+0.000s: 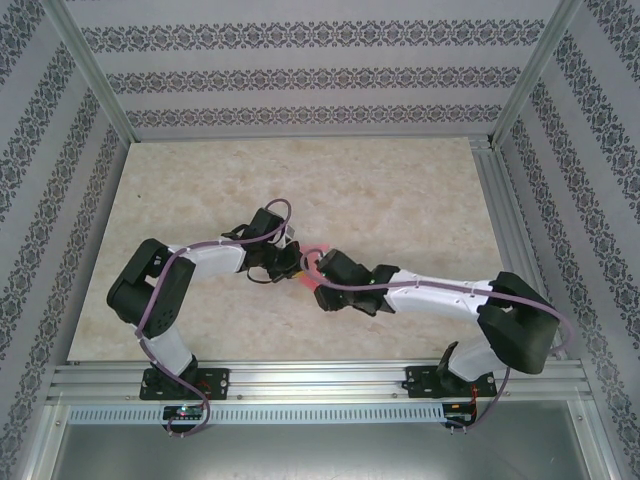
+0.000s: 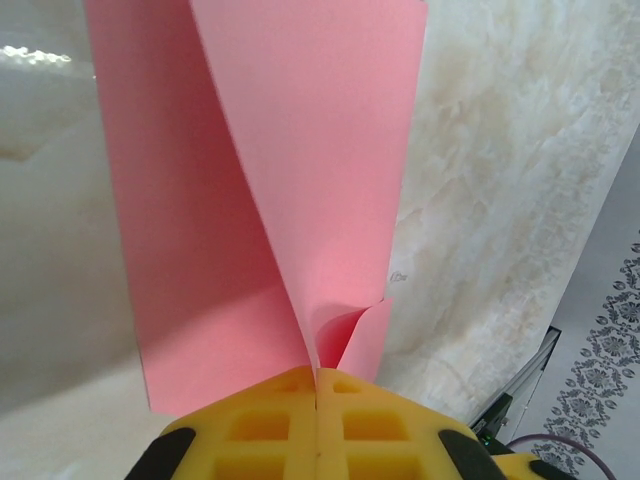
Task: Fold a paper plane with a square sheet of paper (fold left side to right side)
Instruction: Fourth fold the wing at the center of the table.
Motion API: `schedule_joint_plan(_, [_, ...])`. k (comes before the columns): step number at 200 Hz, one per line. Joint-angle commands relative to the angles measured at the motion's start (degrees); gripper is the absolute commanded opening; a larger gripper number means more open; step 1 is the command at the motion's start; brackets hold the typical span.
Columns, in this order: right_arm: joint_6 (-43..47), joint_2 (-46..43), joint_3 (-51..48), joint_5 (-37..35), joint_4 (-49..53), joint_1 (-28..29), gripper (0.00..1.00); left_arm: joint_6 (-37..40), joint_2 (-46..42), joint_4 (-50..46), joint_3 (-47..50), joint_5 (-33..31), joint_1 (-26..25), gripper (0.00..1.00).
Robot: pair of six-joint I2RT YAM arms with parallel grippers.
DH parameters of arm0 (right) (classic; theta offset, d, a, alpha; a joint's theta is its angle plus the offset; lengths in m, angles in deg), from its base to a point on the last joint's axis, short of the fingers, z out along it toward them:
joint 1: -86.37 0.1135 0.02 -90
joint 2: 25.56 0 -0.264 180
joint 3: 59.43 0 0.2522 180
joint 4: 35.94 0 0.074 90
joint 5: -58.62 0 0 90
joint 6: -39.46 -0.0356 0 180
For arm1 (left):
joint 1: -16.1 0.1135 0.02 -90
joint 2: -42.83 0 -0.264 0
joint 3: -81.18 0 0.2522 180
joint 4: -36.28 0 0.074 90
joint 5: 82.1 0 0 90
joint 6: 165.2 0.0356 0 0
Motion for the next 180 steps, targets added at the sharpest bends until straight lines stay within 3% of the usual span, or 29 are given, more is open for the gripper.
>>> schedule_joint_plan(1, [2.0, 2.9, 2.6, -8.0, 2.4, 1.5, 0.40, -0.9, -1.7, -1.6, -1.3, -0.2, -0.7, 0.03])
schedule_joint_plan(46, [2.7, 7.7, 5.1, -8.7, 3.8, 2.3, 0.38, -0.7, -1.8, -2.3, -1.8, -0.4, -0.7, 0.03])
schedule_joint_plan(140, [2.8, 9.8, 5.6, -7.3, 4.3, 2.3, 0.21, 0.1, -1.7, -3.3, -2.8, -0.3, -0.8, 0.03])
schedule_joint_plan(180, [2.0, 9.2, 3.6, -5.4, 3.4, 1.5, 0.13, 0.9, -2.5, -4.3, -4.2, -0.1, -0.7, 0.14])
